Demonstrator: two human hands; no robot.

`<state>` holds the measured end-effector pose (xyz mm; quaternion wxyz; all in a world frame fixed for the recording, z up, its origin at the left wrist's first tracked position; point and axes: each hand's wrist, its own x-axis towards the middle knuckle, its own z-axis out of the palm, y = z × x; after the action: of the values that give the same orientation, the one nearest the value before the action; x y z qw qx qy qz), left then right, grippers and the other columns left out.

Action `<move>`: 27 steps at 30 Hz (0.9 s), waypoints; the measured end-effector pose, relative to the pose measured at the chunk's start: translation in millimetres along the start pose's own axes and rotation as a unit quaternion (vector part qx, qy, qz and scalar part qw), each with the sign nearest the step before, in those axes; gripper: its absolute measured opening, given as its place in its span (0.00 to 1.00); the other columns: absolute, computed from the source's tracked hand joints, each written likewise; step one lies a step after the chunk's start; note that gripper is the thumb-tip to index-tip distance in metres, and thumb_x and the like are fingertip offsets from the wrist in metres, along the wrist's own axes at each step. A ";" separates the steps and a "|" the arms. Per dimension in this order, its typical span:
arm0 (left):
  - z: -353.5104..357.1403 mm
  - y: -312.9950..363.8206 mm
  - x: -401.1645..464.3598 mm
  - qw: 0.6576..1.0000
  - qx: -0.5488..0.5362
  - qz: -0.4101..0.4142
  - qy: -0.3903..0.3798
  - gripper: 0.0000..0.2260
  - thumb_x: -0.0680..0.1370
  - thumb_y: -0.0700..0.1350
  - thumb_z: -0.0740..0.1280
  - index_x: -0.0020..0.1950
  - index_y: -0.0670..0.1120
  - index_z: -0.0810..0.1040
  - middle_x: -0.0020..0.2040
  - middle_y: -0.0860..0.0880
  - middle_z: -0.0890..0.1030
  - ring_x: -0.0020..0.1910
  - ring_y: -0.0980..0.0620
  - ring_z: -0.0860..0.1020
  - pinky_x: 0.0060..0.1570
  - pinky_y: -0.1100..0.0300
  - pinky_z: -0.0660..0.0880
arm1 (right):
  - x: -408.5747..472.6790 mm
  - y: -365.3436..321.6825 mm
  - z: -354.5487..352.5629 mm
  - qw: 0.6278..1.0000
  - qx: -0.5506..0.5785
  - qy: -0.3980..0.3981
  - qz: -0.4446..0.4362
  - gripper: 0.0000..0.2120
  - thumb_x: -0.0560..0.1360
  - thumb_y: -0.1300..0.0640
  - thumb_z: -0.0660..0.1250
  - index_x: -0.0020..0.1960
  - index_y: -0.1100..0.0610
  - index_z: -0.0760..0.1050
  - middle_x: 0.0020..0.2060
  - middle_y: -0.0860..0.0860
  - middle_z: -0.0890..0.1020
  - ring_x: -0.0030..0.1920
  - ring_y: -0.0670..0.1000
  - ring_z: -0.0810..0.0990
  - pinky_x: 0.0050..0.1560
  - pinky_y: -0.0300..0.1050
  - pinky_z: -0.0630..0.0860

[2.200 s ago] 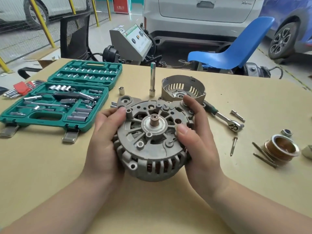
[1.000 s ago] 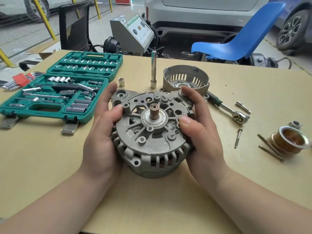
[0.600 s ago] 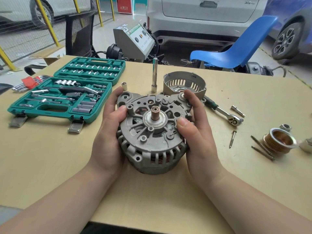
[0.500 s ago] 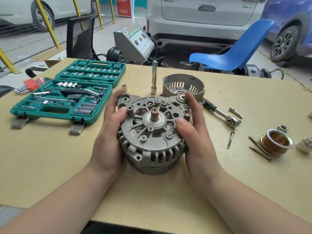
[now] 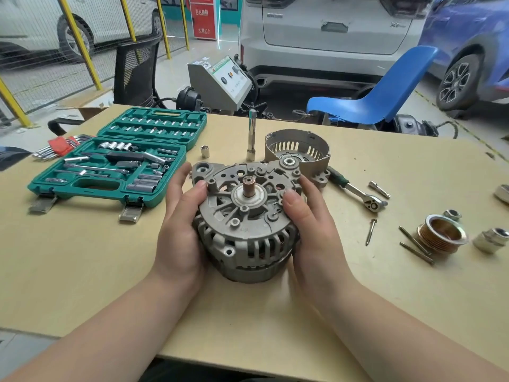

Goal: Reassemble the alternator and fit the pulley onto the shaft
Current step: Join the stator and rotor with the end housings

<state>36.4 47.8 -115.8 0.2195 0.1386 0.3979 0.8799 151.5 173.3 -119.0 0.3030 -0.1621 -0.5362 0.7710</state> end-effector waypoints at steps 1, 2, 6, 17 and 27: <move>0.0 0.5 -0.3 1.000 0.000 0.002 0.003 0.22 0.81 0.46 0.68 0.75 0.56 0.73 0.63 0.44 0.86 0.62 0.44 0.85 0.53 0.54 0.84 | 0.3 -0.8 0.5 1.000 0.009 0.002 0.006 0.39 0.65 0.36 0.83 0.73 0.38 0.72 0.69 0.50 0.81 0.64 0.55 0.84 0.60 0.49 0.83; 0.4 1.0 -0.9 1.000 0.001 0.007 0.006 0.22 0.81 0.45 0.67 0.75 0.56 0.74 0.63 0.45 0.86 0.61 0.45 0.86 0.52 0.55 0.84 | 0.6 -1.5 0.7 1.000 0.022 0.006 0.011 0.39 0.65 0.38 0.83 0.73 0.39 0.73 0.69 0.51 0.81 0.64 0.56 0.85 0.57 0.48 0.84; 7.7 0.7 -1.6 0.999 0.003 0.029 0.016 0.21 0.81 0.42 0.67 0.72 0.57 0.77 0.58 0.44 0.87 0.57 0.45 0.87 0.51 0.54 0.83 | 1.7 -4.4 -0.5 0.998 0.038 0.035 -0.025 0.32 0.68 0.48 0.82 0.70 0.42 0.77 0.69 0.55 0.80 0.63 0.57 0.85 0.56 0.48 0.84; 20.2 11.2 7.3 0.998 0.028 0.019 0.044 0.17 0.76 0.36 0.68 0.62 0.46 0.85 0.64 0.36 0.83 0.57 0.41 0.86 0.54 0.49 0.84 | 7.2 -19.0 -3.5 0.991 0.130 0.033 -0.026 0.27 0.72 0.67 0.72 0.70 0.56 0.77 0.57 0.52 0.87 0.54 0.58 0.89 0.48 0.48 0.85; 22.1 13.5 6.0 0.997 0.068 0.020 0.027 0.18 0.73 0.38 0.71 0.62 0.49 0.81 0.66 0.37 0.81 0.58 0.41 0.85 0.64 0.41 0.81 | 14.7 -26.2 -16.4 0.989 0.128 0.017 0.073 0.32 0.75 0.62 0.69 0.79 0.60 0.67 0.69 0.60 0.80 0.66 0.61 0.83 0.72 0.62 0.74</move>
<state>36.7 57.0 -90.9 0.1813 0.1373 0.4596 0.8585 157.4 201.0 -99.7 0.2727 -0.1739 -0.4149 0.8504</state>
